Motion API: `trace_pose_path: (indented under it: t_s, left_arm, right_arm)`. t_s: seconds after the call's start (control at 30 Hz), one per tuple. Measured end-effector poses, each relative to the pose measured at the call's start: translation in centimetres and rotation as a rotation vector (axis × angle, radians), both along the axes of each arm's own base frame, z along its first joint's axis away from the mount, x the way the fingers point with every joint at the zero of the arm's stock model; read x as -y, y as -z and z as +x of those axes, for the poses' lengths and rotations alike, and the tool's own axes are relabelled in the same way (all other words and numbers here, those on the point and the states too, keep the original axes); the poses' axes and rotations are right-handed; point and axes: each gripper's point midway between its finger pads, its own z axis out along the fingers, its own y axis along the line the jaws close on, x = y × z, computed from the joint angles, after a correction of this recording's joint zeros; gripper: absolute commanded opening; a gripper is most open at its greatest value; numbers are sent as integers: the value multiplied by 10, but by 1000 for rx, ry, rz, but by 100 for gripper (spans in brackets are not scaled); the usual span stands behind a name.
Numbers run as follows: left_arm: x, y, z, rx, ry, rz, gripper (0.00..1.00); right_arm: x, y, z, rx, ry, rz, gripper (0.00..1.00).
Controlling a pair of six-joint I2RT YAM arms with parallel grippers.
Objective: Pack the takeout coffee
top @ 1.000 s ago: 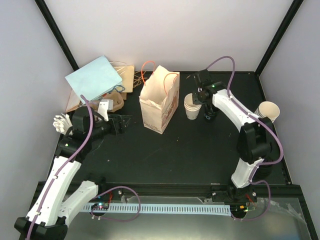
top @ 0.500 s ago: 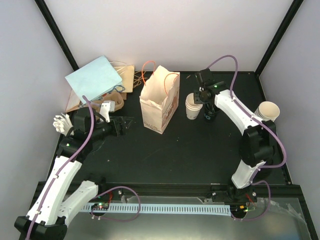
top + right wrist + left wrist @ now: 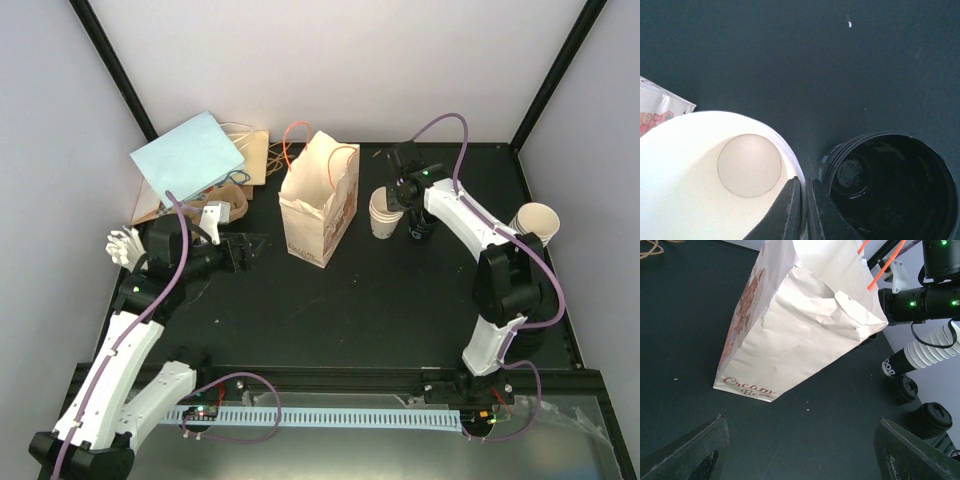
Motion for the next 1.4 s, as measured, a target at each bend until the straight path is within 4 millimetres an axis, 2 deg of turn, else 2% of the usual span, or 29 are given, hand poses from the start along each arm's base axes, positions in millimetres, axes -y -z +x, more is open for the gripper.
trace_pose_path:
  t_s: [0.23, 0.37, 0.47, 0.63, 0.9, 1.07, 1.2, 1.4]
  left_arm:
    - [1, 1, 0, -6, 4, 1, 82]
    - [11, 6, -5, -21, 49, -25, 81]
    - [26, 17, -11, -54, 106, -51, 80]
    - [65, 41, -35, -125, 247, -63, 80]
    - [105, 48, -54, -126, 331, -116, 79]
    - [126, 68, -56, -169, 323, -153, 75]
    - [141, 84, -49, -221, 302, -170, 72]
    - [155, 90, -36, -246, 272, -215, 66]
  right_arm:
    - [-2, -1, -1, 1, -4, 15, 1]
    - [-10, -8, -9, 1, -34, 70, 1]
    - [-14, -18, -25, 2, -72, 124, 1]
    - [-15, -36, -52, 19, -123, 178, 1]
    - [-20, -43, -96, 9, -205, 224, 1]
    - [-22, -33, -123, -15, -243, 249, 1]
    - [-21, -15, -136, -63, -251, 245, 1]
    - [-32, 1, -155, -109, -298, 232, 1]
